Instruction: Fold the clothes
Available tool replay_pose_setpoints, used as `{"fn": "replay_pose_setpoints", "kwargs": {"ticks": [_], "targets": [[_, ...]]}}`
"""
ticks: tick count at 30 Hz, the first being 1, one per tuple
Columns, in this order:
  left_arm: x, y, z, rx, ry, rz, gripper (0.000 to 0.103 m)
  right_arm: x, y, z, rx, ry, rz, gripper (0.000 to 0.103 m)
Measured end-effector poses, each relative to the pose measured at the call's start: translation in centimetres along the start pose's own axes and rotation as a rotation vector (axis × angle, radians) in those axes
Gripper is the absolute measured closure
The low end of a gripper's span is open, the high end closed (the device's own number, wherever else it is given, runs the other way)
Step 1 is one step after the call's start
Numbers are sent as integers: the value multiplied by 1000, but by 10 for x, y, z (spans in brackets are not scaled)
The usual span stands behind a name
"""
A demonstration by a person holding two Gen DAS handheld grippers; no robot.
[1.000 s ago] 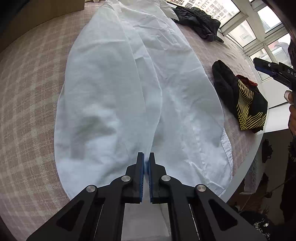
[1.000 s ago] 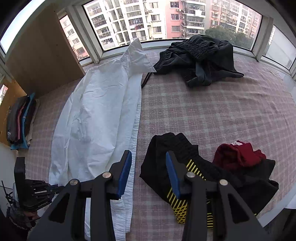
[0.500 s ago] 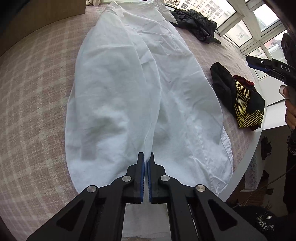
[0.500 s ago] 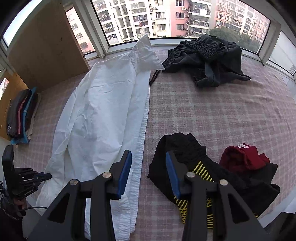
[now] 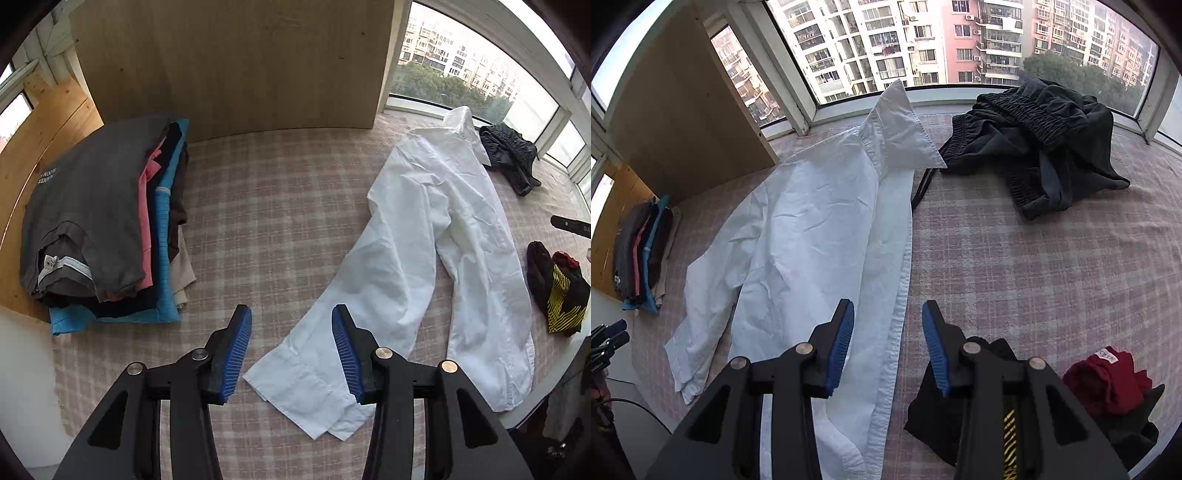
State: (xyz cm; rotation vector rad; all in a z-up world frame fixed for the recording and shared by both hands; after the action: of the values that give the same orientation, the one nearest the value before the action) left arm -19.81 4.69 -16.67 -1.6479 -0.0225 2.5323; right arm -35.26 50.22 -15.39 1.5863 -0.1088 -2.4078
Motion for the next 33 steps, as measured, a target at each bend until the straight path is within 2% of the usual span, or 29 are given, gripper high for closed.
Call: {"fn": "replay_pose_setpoints", "kwargs": {"ticks": [4,8,11,14,17,19,23,26,29,31,33], "targets": [[20,-97,-17,79,16,-189,56,33,-2,5,-24,77,10,65],[51,-166,-49,140,100,-258,56,55,-8,-8,-69,137,7,65],[56,-217,-76,178,171,-365,56,66,-19,-11,-72,168,7,65],[53,-270,-93,263,203,-421,56,74,-27,-11,-40,192,50,65],[54,-304,-109,350,228,-422,49,79,-27,-15,-43,196,70,65],[55,-324,-120,407,244,-417,49,81,-25,-21,-55,202,85,65],[62,-338,-141,438,290,-411,49,80,-20,-34,-69,210,129,65],[66,-348,-148,464,291,-385,49,73,-19,-36,-75,185,168,65],[65,-358,-147,469,276,-377,49,70,-20,-26,-59,165,186,65],[65,-362,-146,460,273,-386,49,71,-20,-9,-44,142,187,65],[67,-361,-144,453,267,-361,49,73,-18,10,-39,118,178,65]]}}
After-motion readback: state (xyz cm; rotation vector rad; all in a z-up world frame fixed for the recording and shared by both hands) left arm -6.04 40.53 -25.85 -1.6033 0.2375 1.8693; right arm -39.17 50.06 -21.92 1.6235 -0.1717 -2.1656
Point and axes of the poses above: each gripper's, at about its wrist camera, not at the fingertips, and x roughly the way its jaws point, y to its left, z to its top, the point moved 8 cm from there along x, roughly the way its jaws point, and after that the axes turned 1 degree about -y, right-handed, at the moved point
